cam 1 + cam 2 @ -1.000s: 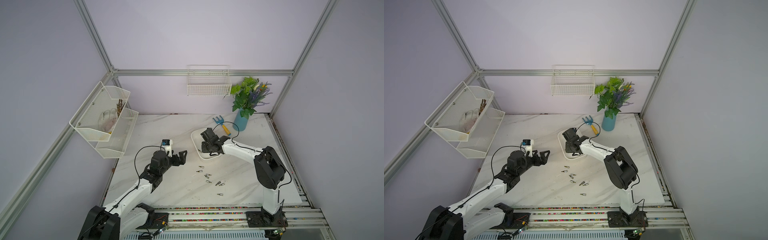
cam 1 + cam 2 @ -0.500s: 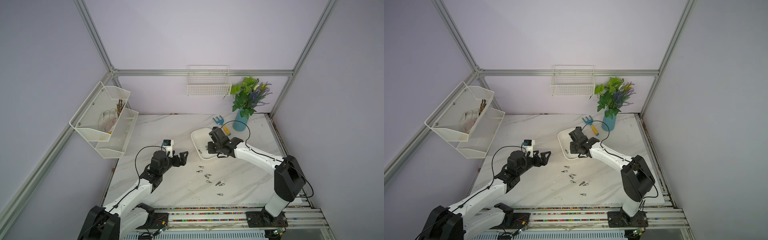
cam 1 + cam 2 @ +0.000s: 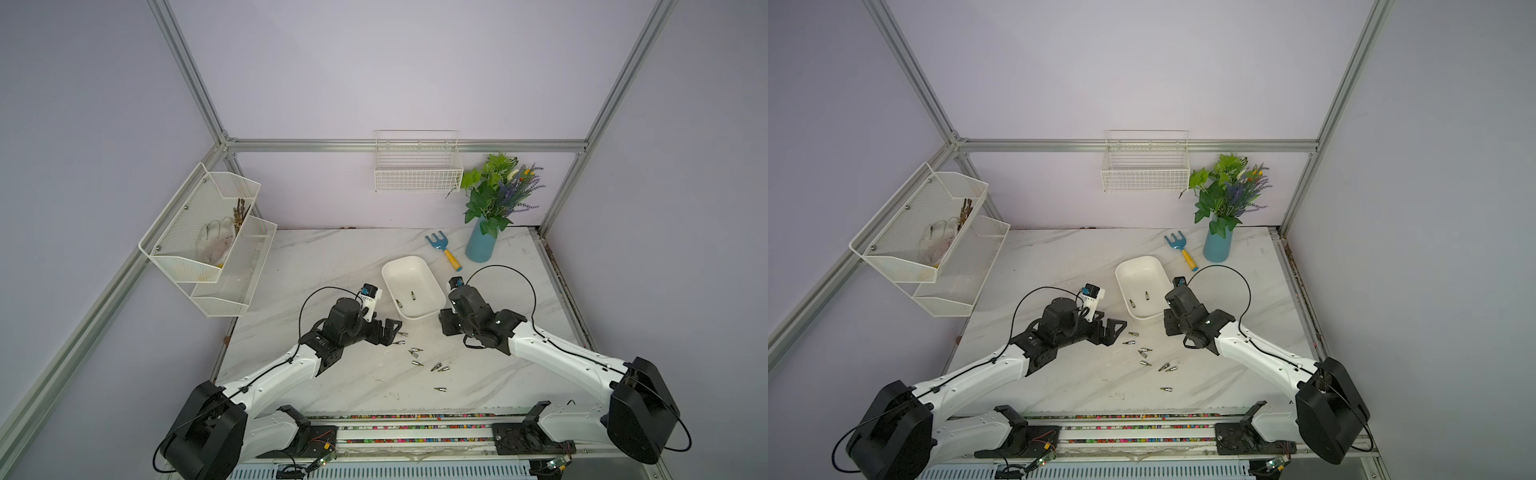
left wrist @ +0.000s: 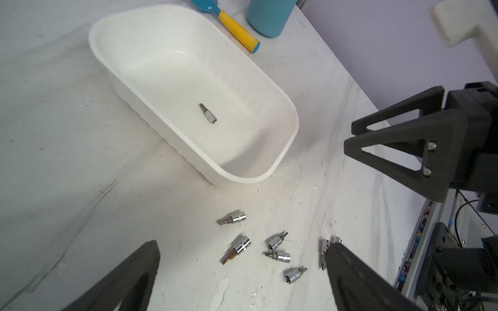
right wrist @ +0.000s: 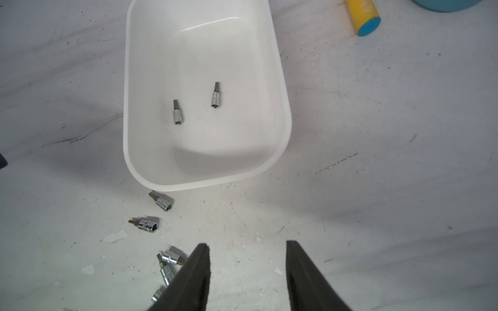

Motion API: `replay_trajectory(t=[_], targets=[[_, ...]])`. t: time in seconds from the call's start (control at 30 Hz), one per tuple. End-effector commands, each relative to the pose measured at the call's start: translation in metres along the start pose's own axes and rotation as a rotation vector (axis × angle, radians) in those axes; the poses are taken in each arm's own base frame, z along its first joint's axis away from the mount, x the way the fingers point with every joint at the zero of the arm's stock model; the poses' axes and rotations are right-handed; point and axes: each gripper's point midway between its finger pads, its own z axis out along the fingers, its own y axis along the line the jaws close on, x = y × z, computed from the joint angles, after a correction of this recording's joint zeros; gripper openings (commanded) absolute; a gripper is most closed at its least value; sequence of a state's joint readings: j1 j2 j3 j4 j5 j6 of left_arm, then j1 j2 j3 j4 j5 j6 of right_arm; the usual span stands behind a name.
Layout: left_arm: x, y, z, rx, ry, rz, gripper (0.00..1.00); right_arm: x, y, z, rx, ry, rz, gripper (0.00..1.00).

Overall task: Put the bit on the desktop into the storage box
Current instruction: Place the screwdriver bit in the storage box, then pick up the screwdriver bit from the center of the board.

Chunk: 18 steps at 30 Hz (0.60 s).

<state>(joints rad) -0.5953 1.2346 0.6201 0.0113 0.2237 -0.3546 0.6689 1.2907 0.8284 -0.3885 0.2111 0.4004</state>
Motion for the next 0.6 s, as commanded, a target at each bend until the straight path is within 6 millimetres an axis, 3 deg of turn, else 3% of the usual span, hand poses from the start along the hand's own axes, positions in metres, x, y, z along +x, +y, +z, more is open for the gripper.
replay_trajectory(t=[0.0, 0.23, 0.33, 0.57], targets=[[0.013, -0.016, 0.012, 0.042, 0.097, 0.043, 1.0, -0.02, -0.004, -0.004, 0.004, -0.126, 0.032, 0.54], [0.032, -0.028, 0.03, 0.03, 0.21, 0.083, 0.94, -0.005, -0.018, 0.003, 0.045, -0.043, 0.112, 0.61], [0.047, -0.025, 0.041, 0.015, 0.273, 0.095, 0.85, 0.004, -0.025, 0.008, 0.051, -0.001, 0.134, 0.61], [0.053, -0.017, 0.052, -0.046, 0.304, 0.141, 0.76, 0.008, -0.045, 0.013, 0.06, -0.001, 0.163, 0.61]])
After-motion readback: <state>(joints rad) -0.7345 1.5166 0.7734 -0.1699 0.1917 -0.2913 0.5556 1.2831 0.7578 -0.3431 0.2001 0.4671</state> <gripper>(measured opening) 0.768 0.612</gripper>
